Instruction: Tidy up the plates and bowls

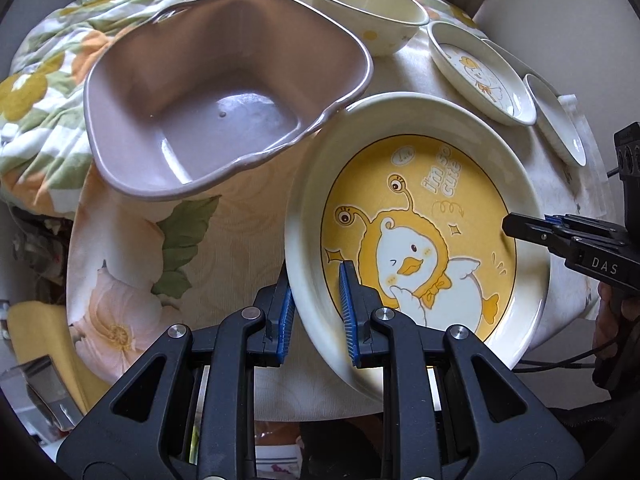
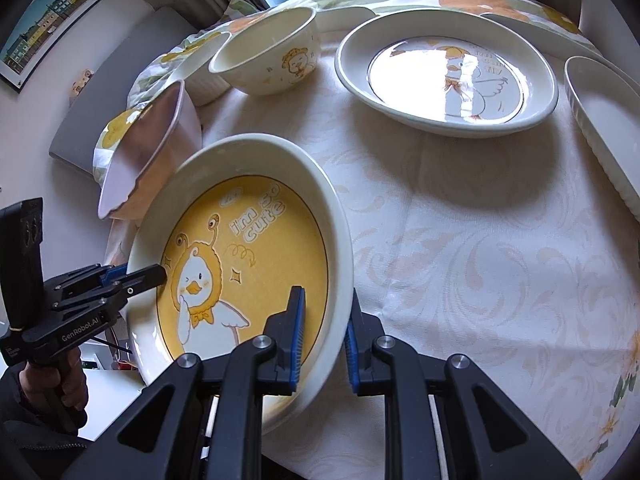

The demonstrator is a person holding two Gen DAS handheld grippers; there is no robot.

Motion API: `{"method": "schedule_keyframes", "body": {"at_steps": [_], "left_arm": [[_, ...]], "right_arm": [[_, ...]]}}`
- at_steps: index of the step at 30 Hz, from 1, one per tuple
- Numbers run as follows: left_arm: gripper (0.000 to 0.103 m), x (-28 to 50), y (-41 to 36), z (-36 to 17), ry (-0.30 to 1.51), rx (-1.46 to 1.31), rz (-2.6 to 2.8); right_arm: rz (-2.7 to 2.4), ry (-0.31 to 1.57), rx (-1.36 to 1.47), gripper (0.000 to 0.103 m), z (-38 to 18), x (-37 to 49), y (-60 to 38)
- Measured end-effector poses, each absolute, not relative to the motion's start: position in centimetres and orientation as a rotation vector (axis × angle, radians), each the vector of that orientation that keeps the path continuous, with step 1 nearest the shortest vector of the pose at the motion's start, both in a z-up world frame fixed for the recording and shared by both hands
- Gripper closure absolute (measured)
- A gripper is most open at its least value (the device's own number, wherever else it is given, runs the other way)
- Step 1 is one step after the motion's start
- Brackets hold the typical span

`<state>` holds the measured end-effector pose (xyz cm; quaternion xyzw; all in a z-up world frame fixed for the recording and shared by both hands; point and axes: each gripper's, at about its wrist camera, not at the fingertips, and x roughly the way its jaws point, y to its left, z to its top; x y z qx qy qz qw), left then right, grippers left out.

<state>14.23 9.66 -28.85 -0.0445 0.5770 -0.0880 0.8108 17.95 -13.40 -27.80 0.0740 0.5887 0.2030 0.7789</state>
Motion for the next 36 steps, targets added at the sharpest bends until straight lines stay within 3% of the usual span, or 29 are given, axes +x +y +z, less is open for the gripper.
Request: {"method": "schedule_keyframes", "body": {"at_steps": [13,16,18,20,22,34,35,36], "left_arm": [[0.085,14.2,9.5,-28.8,1.253,-0.111,-0.153],[0.08,14.2,9.6,-28.9,1.268,-0.126,-0.152],[0.073,14.1,9.4,-29.0,1.273,-0.107,-0.144],[0.037,13.9,9.1,-29.1,1.271,-0.094,-0.138],[0.028,13.5,9.0,-28.8,1.242,-0.099,-0.128],[0.028,12.0,7.7,-24.2,1.133,-0.057,-0.128],[0.028,11.9,7.4,-23.4,1.109,-0.053,-0.137],[0.028,11.7,7.2,-22.3,1.081,-0.049,-0.147]], "right_arm": [[0.425,1.279,0.162,0.086,-28.0,18.2,-12.8],[0.412,1.271,0.188,0.085,-28.0,18.1,-13.0],[0.415,1.269,0.203,0.078,-28.1,18.0,-13.1],[0.421,1.254,0.214,0.066,-28.0,17.7,-13.1],[0.44,1.242,0.217,0.046,-27.9,17.5,-12.9],[0.393,1.124,0.21,0.044,-23.2,15.3,-15.3],[0.379,1.101,0.211,0.043,-22.5,15.0,-15.9],[0.364,1.084,0.21,0.035,-21.7,14.6,-16.4]]}}
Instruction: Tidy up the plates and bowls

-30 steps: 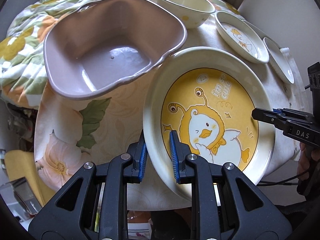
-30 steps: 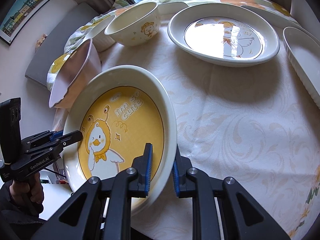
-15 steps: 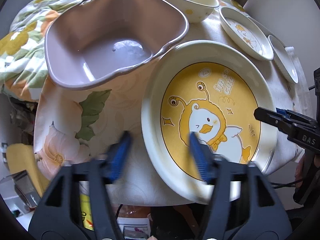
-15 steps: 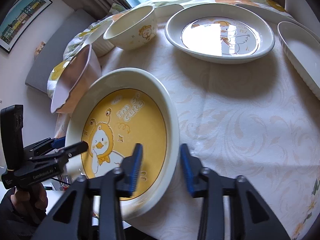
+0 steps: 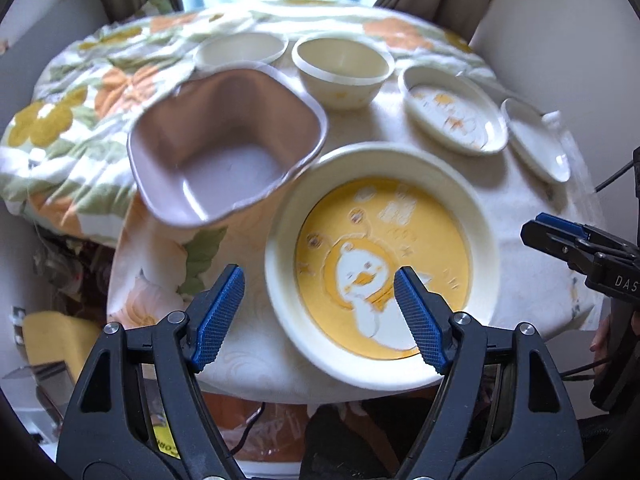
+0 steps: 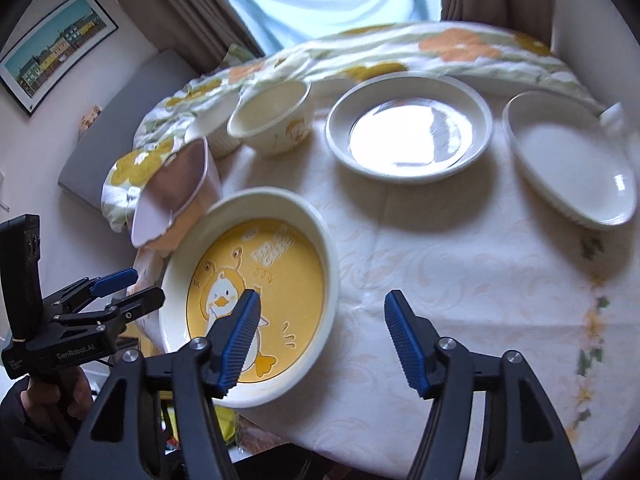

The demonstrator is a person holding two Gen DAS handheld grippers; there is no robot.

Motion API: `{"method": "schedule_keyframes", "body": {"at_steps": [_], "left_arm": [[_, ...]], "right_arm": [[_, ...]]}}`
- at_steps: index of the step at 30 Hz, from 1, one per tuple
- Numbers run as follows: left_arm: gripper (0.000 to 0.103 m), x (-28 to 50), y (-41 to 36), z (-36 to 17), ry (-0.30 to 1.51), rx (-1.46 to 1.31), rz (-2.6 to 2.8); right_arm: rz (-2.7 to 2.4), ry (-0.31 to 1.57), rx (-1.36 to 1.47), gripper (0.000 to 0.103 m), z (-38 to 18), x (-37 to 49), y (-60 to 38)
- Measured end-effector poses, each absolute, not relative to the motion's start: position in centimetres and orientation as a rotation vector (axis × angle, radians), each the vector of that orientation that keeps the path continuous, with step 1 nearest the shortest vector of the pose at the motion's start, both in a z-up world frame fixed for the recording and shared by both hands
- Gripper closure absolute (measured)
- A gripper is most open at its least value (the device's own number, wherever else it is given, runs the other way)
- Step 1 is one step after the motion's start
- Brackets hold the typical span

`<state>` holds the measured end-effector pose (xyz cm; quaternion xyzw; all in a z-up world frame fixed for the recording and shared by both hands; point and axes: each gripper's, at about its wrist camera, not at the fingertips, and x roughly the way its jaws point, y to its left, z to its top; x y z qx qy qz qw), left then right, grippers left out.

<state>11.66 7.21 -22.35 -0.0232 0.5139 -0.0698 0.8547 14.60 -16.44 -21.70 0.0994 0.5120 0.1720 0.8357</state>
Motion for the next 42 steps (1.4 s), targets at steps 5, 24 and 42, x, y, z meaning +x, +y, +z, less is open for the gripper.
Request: {"method": "schedule_keyframes", "body": {"at_steps": [5,24,42], "left_arm": [[0.015,11.5,4.0,-16.5,0.936,-0.013,-0.195],[0.0,21.0,-16.2,-10.2,0.884,0.114,-0.507],[0.024,38.3,-27.8,-24.1,1.191,0.37,-0.832]], "right_arm": [[0.296,0.968,0.234,0.015,-16.8,12.3,-20.4],[0.133,0.838,0.278,0.001,-10.6,11.4,-35.7],[-0.166,1.005,0.658,0.01,-21.2,18.5,-40.6]]}}
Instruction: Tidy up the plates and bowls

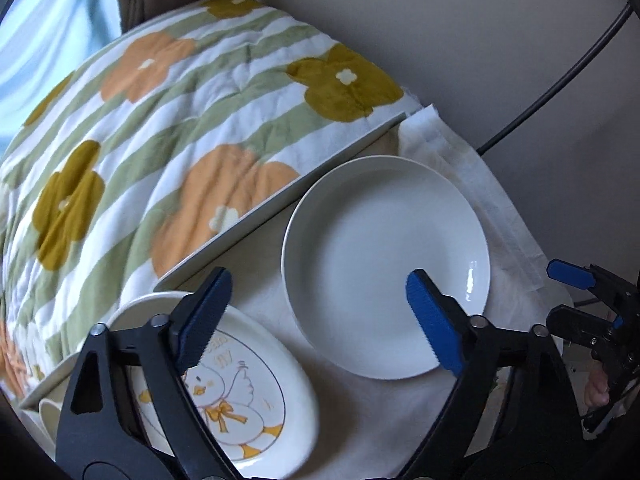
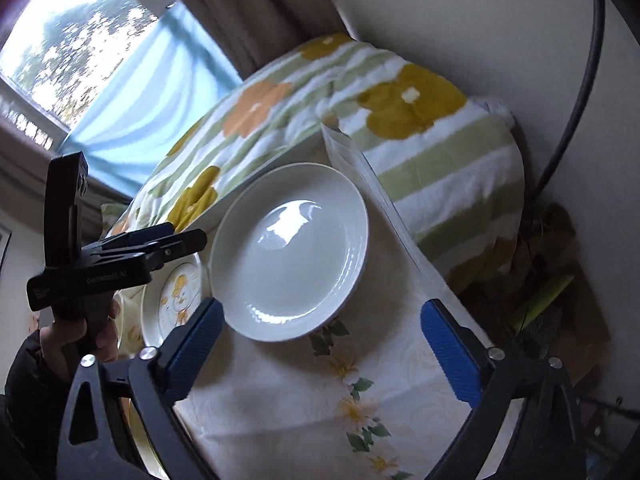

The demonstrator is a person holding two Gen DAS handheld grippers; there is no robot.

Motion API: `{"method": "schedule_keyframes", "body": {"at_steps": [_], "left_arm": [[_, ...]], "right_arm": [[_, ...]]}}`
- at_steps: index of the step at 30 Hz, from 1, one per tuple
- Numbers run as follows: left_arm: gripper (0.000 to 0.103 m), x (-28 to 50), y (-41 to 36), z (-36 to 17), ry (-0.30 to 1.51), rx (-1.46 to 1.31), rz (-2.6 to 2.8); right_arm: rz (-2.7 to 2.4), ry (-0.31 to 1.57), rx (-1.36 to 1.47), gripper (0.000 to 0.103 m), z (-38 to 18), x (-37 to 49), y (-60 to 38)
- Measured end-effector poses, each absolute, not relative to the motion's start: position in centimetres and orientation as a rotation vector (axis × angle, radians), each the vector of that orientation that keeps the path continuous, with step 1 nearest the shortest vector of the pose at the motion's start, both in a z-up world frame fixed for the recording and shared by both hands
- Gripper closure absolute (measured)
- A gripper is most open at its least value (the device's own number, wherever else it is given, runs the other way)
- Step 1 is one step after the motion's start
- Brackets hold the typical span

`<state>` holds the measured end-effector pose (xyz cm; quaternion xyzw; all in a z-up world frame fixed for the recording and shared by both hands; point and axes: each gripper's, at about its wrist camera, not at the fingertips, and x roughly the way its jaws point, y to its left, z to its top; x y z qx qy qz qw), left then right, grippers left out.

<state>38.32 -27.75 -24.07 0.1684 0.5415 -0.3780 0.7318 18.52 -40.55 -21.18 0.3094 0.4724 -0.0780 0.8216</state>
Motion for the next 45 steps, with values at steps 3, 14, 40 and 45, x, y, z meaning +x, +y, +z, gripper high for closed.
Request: {"method": "schedule_keyframes", "body": {"at_steps": [3,14,40,45], "left_arm": [[0.042,39.7,-28.4,-26.5,1.232,0.395,-0.855],[0.079,40.8,-28.9,-29.3,1.259,0.426,-0.933],[0.085,37.7,-28.1,-25.0,1.154,0.403,-0.876],[0.085,34.9,-25.5,-21.2,1.105,0.318,-0.794]], "right_arm": [[-0.202,1.022,0.697,0.024,-22.8,19.6,-40.3],[-0.305,1.041,0.774,0.07,-26.0,21.2,-40.4],[-0.298,0.996,0.706,0.09,-24.2,20.4,-41.0],[-0.196,0.968,0.616,0.09,-20.5,19.9,-40.8]]}}
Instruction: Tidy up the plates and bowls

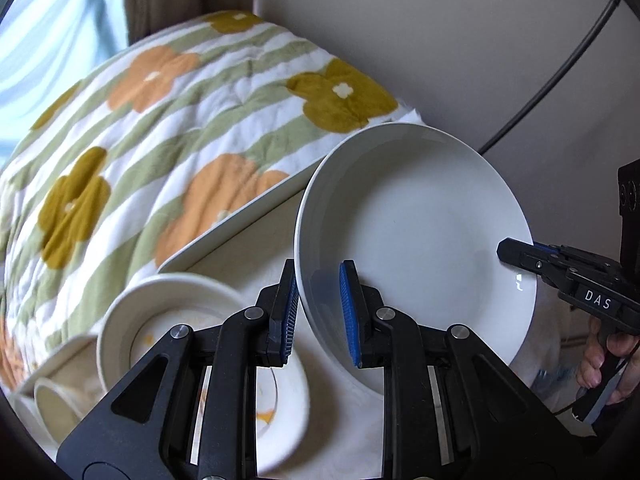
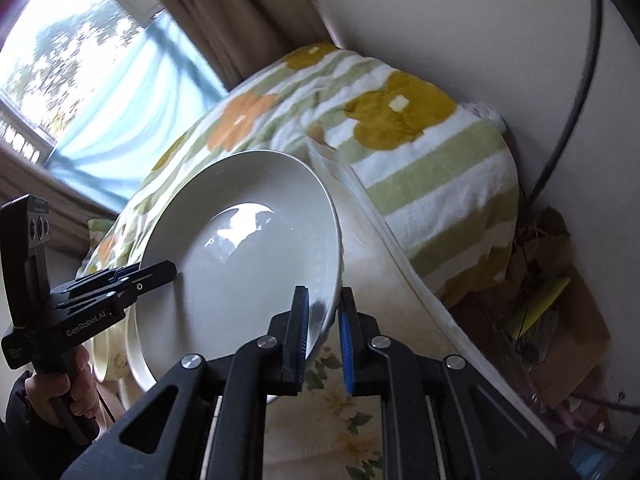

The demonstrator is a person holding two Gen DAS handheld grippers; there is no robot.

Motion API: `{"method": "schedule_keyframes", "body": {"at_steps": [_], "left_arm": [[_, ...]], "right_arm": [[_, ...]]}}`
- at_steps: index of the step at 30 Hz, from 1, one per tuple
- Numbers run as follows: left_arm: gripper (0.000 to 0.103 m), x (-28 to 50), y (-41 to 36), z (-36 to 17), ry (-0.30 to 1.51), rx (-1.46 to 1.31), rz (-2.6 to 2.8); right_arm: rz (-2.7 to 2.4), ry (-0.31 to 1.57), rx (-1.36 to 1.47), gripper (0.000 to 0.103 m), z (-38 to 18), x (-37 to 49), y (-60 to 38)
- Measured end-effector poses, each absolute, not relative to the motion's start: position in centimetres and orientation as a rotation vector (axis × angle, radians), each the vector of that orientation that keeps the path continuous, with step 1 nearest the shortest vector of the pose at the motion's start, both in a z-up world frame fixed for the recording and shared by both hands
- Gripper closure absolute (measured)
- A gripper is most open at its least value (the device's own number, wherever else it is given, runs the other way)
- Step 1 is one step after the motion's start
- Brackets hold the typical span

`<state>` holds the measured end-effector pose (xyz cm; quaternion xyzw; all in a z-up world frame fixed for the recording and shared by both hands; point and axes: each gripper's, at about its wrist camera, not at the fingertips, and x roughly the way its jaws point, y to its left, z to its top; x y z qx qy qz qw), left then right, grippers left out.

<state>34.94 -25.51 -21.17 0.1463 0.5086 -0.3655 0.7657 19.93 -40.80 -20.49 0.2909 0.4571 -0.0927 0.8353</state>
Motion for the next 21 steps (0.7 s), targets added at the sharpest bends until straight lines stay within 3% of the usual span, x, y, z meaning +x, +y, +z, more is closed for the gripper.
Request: {"method": "schedule_keyframes", "body": {"at_steps": [11,21], "left_arm": [[0.085,24.1,-13.1,-15.1,1.001,0.106,-0.451],[0.085,15.2,-0.1,-18.5,1.098,-0.048,-0.147]], "right_arm": [[0.169,0.993,0.393,0.09,-15.4,19.3,-33.9],[0.466,1.112,0.268,0.09,-18.6,18.9,-23.5]]}}
